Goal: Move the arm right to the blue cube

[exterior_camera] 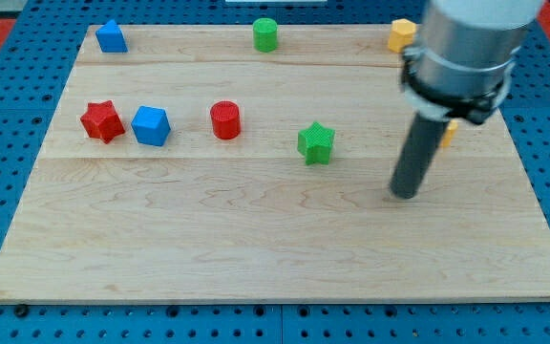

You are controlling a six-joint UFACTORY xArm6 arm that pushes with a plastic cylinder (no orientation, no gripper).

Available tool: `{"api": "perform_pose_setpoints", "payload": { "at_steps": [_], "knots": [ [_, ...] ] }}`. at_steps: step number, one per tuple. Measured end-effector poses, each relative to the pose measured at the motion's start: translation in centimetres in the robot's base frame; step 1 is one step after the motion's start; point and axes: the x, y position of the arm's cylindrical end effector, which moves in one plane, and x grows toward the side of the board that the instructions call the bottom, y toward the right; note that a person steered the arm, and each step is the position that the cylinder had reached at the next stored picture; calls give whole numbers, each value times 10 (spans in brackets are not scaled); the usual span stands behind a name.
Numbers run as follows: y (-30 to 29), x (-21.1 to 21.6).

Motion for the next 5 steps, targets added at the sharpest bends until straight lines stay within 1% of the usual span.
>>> {"api": "perform_pose_setpoints", "payload": {
  "at_steps": [1,2,3,4,5],
  "knots": [
    [-96,13],
    [-204,3],
    [-239,-37],
    [-217,-63],
    [-226,-95]
  ]
}}
